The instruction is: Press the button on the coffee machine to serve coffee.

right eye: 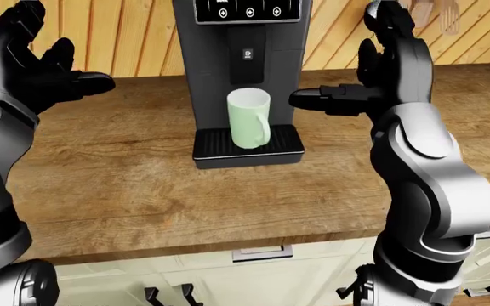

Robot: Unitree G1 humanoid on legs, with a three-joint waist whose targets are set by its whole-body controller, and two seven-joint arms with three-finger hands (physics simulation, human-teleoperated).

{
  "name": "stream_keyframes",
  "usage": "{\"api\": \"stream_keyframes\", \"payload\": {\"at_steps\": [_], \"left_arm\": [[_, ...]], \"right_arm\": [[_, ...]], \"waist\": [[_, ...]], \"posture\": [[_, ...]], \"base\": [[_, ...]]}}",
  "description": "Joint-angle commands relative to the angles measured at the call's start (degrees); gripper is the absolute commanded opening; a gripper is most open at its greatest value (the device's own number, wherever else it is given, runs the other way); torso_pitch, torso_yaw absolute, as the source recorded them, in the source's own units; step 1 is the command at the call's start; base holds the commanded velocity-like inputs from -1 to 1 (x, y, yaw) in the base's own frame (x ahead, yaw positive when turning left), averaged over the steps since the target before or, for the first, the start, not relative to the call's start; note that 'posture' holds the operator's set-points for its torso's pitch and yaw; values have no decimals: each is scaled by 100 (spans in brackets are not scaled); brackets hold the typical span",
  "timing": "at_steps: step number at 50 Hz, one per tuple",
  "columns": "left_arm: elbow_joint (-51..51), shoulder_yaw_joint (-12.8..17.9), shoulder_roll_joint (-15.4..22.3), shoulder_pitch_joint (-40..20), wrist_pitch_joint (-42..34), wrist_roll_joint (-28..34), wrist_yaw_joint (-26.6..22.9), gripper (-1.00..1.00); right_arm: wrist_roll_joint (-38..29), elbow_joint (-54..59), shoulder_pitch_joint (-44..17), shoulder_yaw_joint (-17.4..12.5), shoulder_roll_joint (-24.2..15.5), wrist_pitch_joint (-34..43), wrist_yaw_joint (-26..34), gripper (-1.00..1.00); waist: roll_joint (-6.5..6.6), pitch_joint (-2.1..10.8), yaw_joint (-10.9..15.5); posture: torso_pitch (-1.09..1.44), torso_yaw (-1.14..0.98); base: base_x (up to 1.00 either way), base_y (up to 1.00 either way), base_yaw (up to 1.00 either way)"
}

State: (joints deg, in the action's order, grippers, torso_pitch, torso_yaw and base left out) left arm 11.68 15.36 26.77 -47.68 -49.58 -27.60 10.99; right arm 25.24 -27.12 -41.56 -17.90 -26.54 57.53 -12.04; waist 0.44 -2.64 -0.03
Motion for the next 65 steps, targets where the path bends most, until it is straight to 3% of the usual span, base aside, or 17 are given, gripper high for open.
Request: {"api": "stream_keyframes", "payload": {"at_steps": [1, 3, 16, 24, 44, 55, 65], "left_arm": [[132, 85, 73, -179, 189, 14, 17, 100], [102, 87, 76, -167, 227, 23, -2, 100], [2, 91, 68, -177, 295, 62, 7, 100], [24, 104, 66, -202, 197, -3, 96, 100], [5, 96, 80, -210, 243, -45, 121, 100], [-16, 86, 83, -204, 303, -55, 114, 100], [-51, 96, 91, -215, 362, -59, 112, 100]], "right_arm": [[-24, -80, -158, -24, -60, -195, 9, 100], [-25, -81, -161, -29, -58, -190, 11, 100], [-39, -69, -157, -23, -39, -206, 21, 100], [-37, -55, -144, -28, -45, -232, 36, 100], [-53, -62, -156, -24, -31, -225, 43, 100], [-20, -89, -144, -46, -37, -207, 31, 100], [-9, -82, -161, -33, -36, -203, 17, 100]], "waist": [[-32, 87, -5], [-49, 134, -12], [-102, 72, 17], [-100, 185, 28], [-90, 725, 44], [-90, 1110, 64], [-89, 1538, 91]], "posture": [[0, 0], [0, 0], [0, 0], [-4, 0], [-19, 0], [-27, 0], [-36, 0]], "base": [[0, 0, 0], [0, 0, 0], [0, 0, 0], [0, 0, 0], [0, 0, 0], [0, 0, 0], [0, 0, 0]]}}
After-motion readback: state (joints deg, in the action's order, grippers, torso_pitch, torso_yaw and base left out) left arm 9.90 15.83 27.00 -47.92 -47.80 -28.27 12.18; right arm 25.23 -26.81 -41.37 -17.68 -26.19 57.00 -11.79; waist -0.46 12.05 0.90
